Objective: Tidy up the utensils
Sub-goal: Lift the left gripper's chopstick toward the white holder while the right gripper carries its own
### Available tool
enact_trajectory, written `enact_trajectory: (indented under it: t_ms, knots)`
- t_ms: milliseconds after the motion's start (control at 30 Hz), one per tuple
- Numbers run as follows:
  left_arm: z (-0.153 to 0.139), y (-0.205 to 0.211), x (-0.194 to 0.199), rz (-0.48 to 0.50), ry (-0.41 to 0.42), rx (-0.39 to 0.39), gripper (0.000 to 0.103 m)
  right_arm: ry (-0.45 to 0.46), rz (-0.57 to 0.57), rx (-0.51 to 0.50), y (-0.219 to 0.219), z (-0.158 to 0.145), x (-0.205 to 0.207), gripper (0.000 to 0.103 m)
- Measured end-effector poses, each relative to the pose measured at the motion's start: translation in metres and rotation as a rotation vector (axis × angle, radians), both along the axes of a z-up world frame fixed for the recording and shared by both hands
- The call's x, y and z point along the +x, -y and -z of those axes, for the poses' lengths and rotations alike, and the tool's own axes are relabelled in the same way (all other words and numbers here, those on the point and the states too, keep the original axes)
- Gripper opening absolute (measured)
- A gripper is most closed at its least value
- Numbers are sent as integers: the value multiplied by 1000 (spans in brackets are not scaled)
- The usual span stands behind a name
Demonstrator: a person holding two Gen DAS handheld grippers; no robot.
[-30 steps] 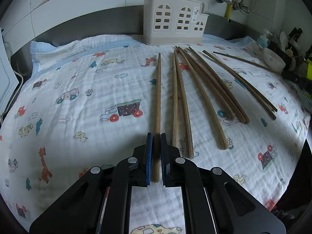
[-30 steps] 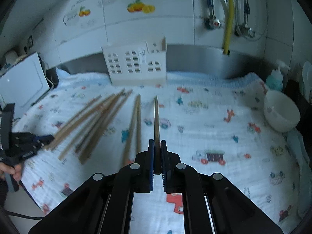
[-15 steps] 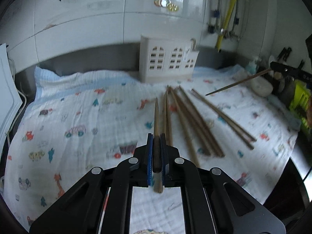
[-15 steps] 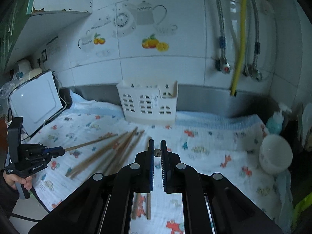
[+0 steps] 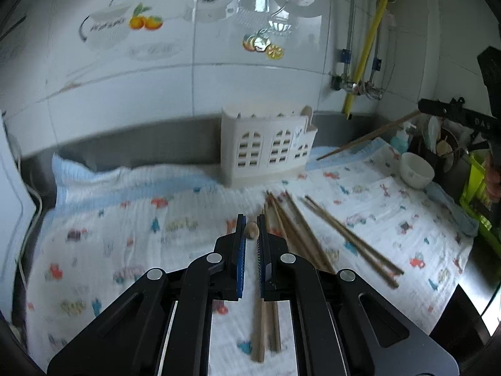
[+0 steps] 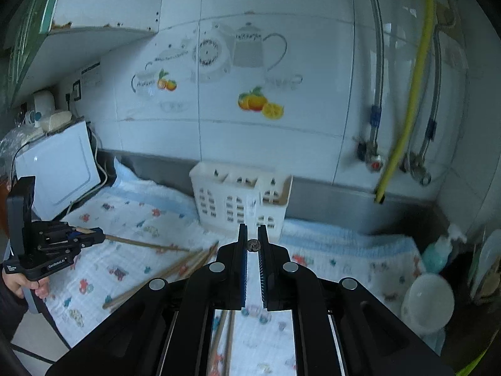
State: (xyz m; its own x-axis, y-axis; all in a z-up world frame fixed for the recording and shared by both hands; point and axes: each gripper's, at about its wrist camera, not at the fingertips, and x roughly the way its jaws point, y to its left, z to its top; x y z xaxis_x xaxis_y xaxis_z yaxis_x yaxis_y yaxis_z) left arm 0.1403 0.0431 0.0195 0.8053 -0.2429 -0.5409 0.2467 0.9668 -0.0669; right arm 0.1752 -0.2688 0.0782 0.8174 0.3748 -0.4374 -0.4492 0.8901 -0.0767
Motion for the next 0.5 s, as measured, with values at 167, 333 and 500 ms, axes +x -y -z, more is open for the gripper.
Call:
enact_trajectory:
  t_ms: [167,333,500]
  knots:
    - [-29,12,21,24,35,47,5,40,8,-43,-5,-32,17,6]
    - [-57,21,41,48,67,71,5,39,7,-91,-14,-55,38,7]
    - [-85,33,59,57,110,88,5,-21,4,-132,-23,-59,71,7]
